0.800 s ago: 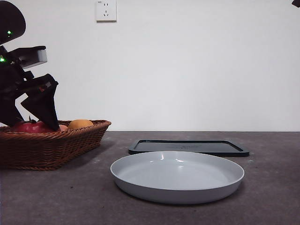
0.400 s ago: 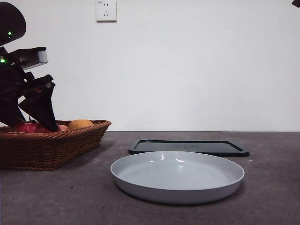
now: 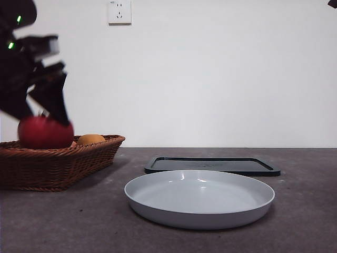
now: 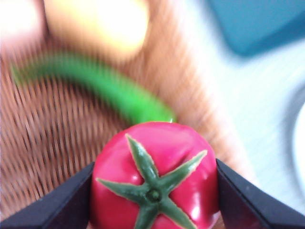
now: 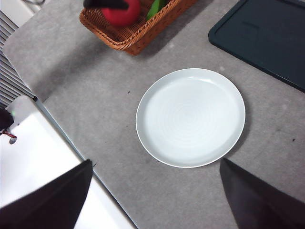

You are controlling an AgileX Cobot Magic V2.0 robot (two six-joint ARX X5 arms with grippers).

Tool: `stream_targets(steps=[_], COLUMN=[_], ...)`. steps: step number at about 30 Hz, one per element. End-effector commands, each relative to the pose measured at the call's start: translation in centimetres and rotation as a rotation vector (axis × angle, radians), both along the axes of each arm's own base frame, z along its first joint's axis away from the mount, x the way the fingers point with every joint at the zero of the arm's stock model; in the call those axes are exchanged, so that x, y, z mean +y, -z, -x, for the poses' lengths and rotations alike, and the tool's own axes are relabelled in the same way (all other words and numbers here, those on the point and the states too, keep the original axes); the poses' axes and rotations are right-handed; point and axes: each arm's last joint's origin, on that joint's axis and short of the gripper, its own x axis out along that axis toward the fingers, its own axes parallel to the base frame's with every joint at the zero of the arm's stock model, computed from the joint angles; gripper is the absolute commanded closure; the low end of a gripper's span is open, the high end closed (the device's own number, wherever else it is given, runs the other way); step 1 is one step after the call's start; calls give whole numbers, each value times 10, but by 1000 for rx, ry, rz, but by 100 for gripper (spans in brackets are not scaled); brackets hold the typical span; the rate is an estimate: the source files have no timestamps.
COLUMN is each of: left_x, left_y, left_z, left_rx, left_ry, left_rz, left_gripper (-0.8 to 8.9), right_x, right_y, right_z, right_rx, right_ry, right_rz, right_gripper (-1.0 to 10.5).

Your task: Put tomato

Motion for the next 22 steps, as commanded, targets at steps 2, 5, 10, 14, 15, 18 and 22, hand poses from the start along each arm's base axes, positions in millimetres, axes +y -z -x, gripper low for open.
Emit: stream_targets(steps=[2,5,10,14,15,18,22], left_x=[-12,-26,-60,-91,-99,-121,-142], left_y=[-38,-60,-73,-69,-68,-61,-46], left_z=[1,9,29,40,42,45,45], left_rx=[-71,-96,-103,-85,-84,-85,-74], left_ry=[26,84,233,343,370,428,458], left_rz=[63,129,198,200,201,197,163], left_gripper=[572,572,572,572,572,572,572], right_x=[1,1,1,1,1,1,1], right_y=[-6,-6,-6,-6,-6,-6,-6], right_z=[0,-1,-1,-1,-1,-1,-1], right_rx=[-21,-22,-24,-25,-25,-25,-24], right_ry=[-10,-7,-4,-2,-2,-2,-2], right_rz=[-7,-6,-4,-1,-1,-1,-1], right_gripper=[522,522,522,522,522,522,522])
